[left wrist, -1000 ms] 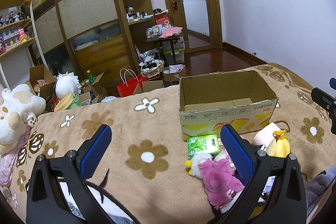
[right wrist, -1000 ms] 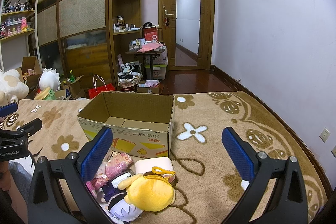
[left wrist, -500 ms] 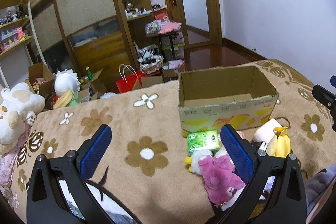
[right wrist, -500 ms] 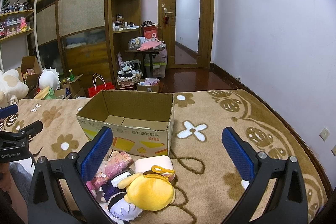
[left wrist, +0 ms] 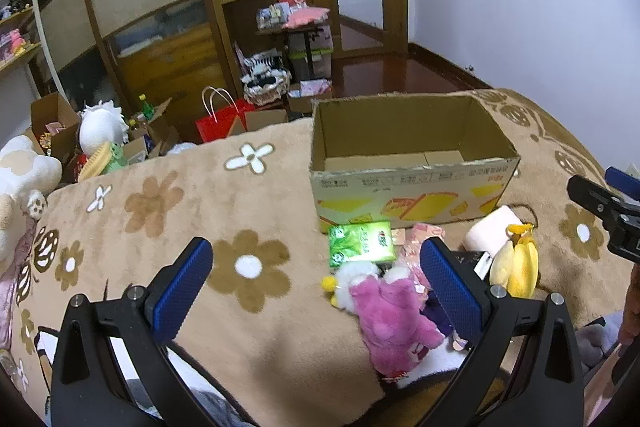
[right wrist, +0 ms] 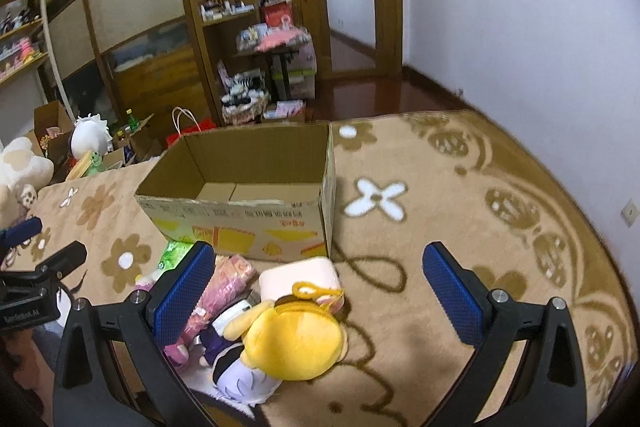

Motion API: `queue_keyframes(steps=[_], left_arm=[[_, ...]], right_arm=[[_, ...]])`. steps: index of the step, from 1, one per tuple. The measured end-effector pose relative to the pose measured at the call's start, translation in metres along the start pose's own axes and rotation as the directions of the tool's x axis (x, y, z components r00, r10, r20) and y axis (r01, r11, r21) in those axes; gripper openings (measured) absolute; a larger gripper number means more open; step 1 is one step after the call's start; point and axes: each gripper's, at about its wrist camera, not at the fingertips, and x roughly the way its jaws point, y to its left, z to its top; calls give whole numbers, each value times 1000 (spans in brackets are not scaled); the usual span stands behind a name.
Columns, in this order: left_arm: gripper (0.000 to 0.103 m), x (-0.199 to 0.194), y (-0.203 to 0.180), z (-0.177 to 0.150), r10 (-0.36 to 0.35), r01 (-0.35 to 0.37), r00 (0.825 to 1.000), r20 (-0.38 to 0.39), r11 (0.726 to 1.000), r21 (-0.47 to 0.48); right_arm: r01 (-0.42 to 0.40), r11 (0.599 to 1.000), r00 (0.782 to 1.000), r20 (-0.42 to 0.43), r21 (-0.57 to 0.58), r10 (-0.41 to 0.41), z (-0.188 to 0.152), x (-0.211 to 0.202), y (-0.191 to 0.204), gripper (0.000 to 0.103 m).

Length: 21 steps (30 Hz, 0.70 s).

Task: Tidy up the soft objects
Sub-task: 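Grasp the pink plush bear with the left tool while the right tool grasps the yellow round plush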

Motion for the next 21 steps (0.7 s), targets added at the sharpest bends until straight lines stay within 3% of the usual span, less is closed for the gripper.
queue_keyframes(steps=[10, 21], left_arm=[[102, 29, -27, -7, -36, 39, 992, -118, 999, 27], [102, 64, -45, -23, -64, 72, 963, -261, 997, 20]], right_arm=[[-30, 996, 993, -115, 88, 40, -5, 28, -14, 103], [-49, 996, 971, -232, 69, 64, -15, 64, -2, 103]])
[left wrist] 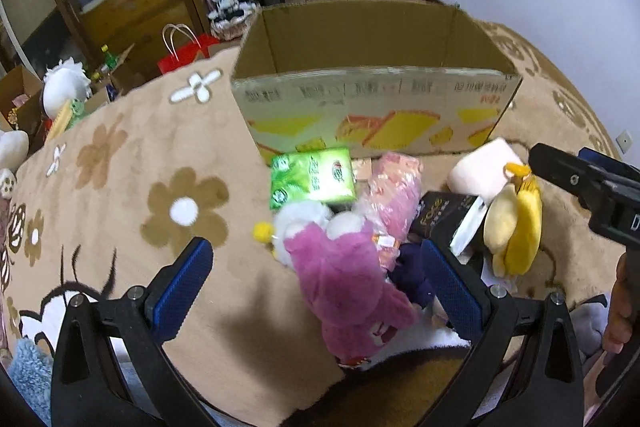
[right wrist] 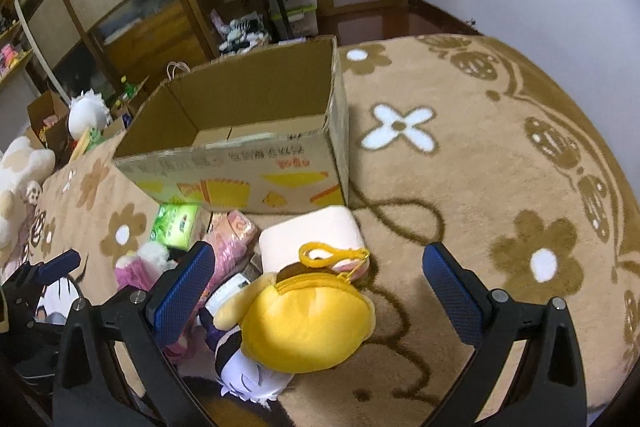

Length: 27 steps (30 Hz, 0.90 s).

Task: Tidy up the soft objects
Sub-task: 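Grasp the pink plush bear with the left tool while the right tool grasps the yellow round plush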

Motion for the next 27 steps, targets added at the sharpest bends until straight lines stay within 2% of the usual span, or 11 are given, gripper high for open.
queue_keyframes(steps=[8, 16, 18, 20, 27], left_arm=[[100, 16, 0, -3, -28, 26, 997, -69, 999, -27], [73, 31, 1, -7, -67, 60, 988, -137, 997, -55], [65, 34, 2, -8, -76, 67, 986, -149, 996, -59], [63, 40, 3, -9, -83, 71, 980, -183, 995, -69], [48, 39, 0, -11, -108, 95, 977, -186, 993, -75]], right_arm=[[11, 997, 998, -67, -71, -16, -8, 17, 11, 103], [-38, 995, 991, -135, -89, 26, -13, 28, 17, 103], [-37, 994, 987, -157, -101, 21, -14, 31, 19, 100], [-41, 994, 985, -169, -105, 23, -16, 33, 19, 99], [-47, 992, 980, -196, -119, 22, -20, 38, 21, 82]])
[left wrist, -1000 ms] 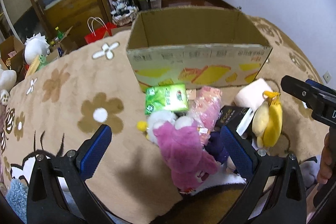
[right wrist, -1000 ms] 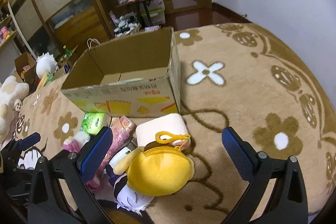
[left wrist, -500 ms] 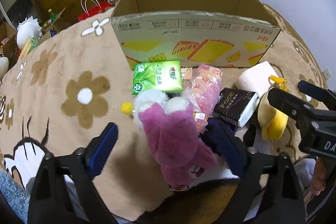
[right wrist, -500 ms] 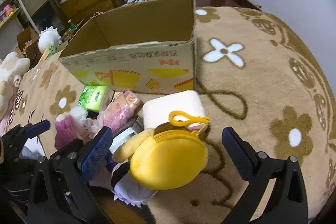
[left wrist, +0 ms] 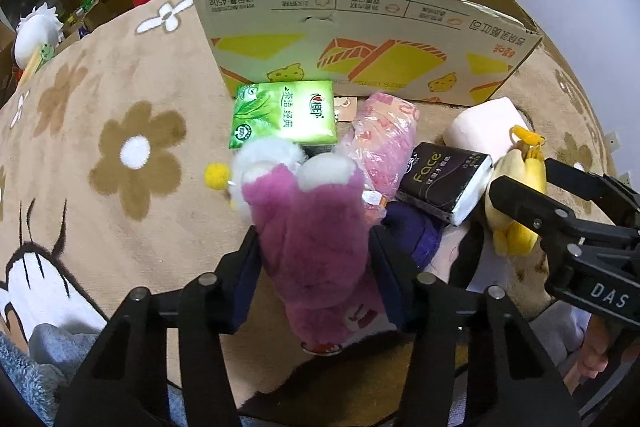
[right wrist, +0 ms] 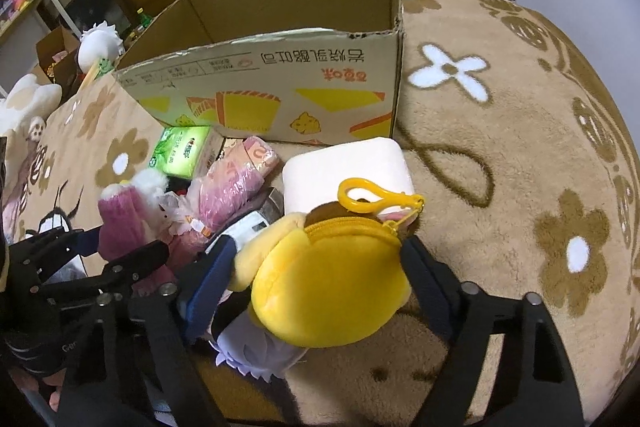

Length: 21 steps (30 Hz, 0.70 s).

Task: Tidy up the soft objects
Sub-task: 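Grasp the pink plush bear with the left tool while the right tool grasps the yellow round plush, then carry both plushes over the cardboard box and open both tools to drop them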

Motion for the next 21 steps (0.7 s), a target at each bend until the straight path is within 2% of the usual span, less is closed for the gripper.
queue_keyframes(steps=[3, 7, 11, 21], left_arm=[[43, -2, 0, 0, -8, 8, 1000, 11, 1000, -5], [42, -4, 2, 2, -9, 9, 1000, 27, 1000, -7], [41, -11, 0, 1, 10, -10, 998, 63, 1000, 3], [41, -36, 1, 2, 45, -46, 984, 175, 999, 2]], right_arm=[[-11, 1000, 1000, 0, 0, 11, -1, 0, 1, 73], [-16, 1000, 1000, 9, -13, 16, -1, -4, 3, 64], [-25, 999, 999, 32, -24, 26, 0, -11, 4, 50], [-41, 999, 996, 73, -36, 44, -1, -24, 6, 31]])
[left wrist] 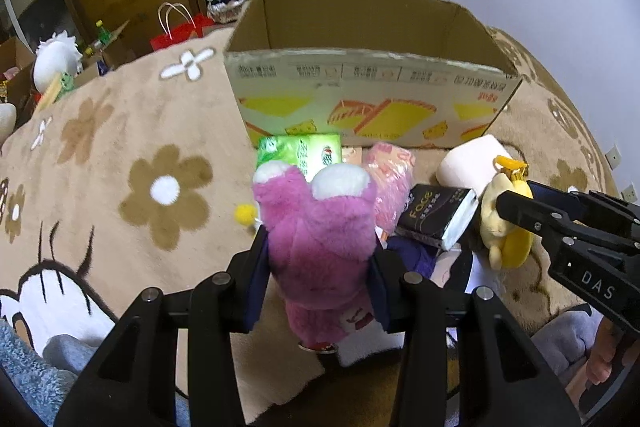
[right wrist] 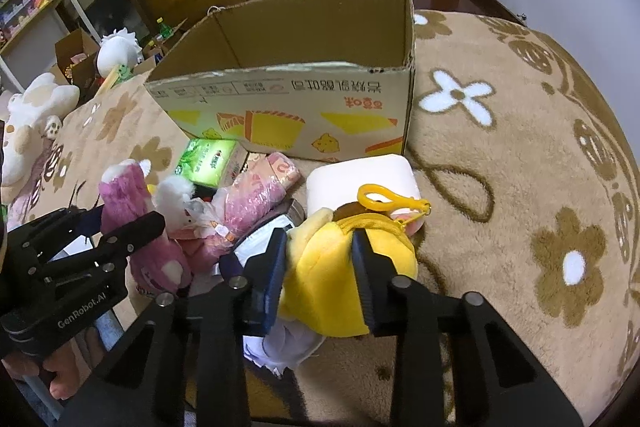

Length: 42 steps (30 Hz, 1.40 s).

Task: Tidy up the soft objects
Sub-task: 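Carry both plushes over the cardboard box and open both tools to drop them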

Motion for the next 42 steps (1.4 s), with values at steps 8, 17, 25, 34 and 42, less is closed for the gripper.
queue_keyframes(steps=[8, 17, 25, 34, 42], left_arm=[[41, -20, 2, 3, 33, -33, 997, 72, 999, -1], [41, -65, 12, 12, 81, -74, 958, 275, 997, -35], [40, -92, 16, 39, 142, -145, 910, 390, 989, -20], [40, -101, 25, 79, 127, -122, 882, 454, 992, -41], [40, -93, 25, 106, 104, -107, 875, 473, 994, -20]], right_arm=[[-4, 1000, 994, 111, 8, 3, 2, -28, 0, 28], [-16, 1000, 958, 287, 4, 14, 9, -72, 4, 28], [-24, 1000, 910, 414, 8, 19, 28, -98, 3, 28], [-27, 999, 872, 489, 20, 14, 53, -110, -3, 28], [-25, 999, 844, 536, -22, 33, 78, -110, 1, 28]])
